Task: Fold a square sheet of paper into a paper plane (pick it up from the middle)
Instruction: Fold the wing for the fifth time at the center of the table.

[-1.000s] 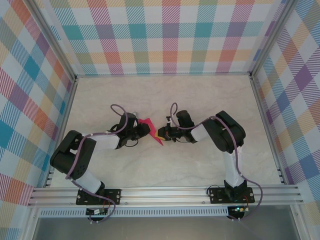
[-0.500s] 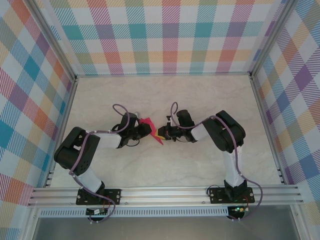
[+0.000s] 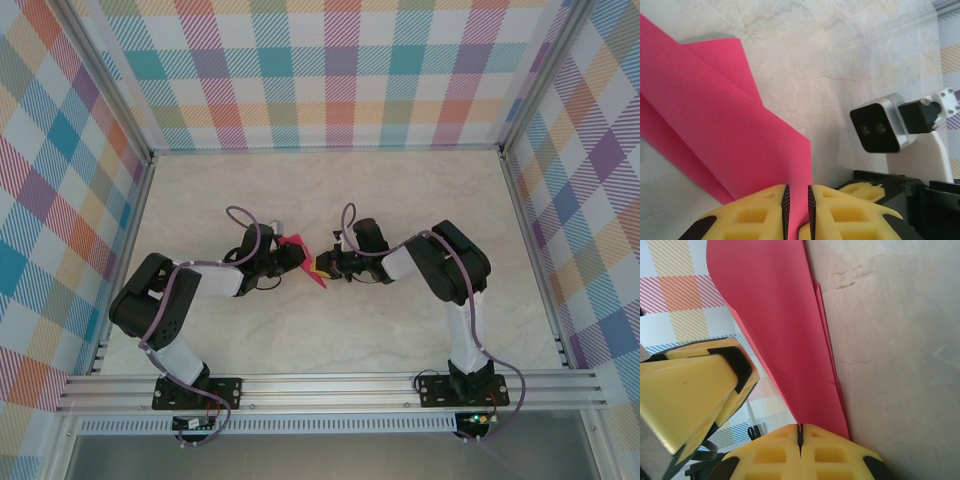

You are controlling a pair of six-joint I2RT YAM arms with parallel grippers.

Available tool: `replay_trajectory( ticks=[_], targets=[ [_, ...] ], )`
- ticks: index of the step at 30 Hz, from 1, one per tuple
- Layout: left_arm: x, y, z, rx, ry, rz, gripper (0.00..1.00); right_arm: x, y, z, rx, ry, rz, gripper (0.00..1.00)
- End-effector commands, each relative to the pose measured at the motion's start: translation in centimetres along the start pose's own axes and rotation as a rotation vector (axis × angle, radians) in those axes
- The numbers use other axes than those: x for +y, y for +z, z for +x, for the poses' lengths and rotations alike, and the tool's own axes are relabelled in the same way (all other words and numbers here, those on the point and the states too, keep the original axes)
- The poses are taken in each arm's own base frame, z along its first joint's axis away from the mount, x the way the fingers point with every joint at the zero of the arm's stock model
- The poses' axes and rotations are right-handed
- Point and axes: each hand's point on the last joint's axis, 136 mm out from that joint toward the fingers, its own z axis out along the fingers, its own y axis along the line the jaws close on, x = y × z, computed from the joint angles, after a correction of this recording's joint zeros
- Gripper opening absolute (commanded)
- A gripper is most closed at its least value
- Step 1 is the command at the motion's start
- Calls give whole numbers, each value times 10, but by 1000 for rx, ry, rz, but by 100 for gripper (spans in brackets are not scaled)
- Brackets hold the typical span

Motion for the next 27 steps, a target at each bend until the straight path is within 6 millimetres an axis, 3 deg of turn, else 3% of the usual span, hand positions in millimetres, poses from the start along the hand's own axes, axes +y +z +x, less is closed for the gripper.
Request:
replay_trajectory(
  ticks=[1, 27],
  targets=[
    [-2, 6, -1, 3, 19, -2, 19, -49, 2, 12, 29, 149, 115, 0],
    [14, 16, 2, 8, 39, -56, 17, -60, 0, 17, 35, 190, 159, 0]
  ],
)
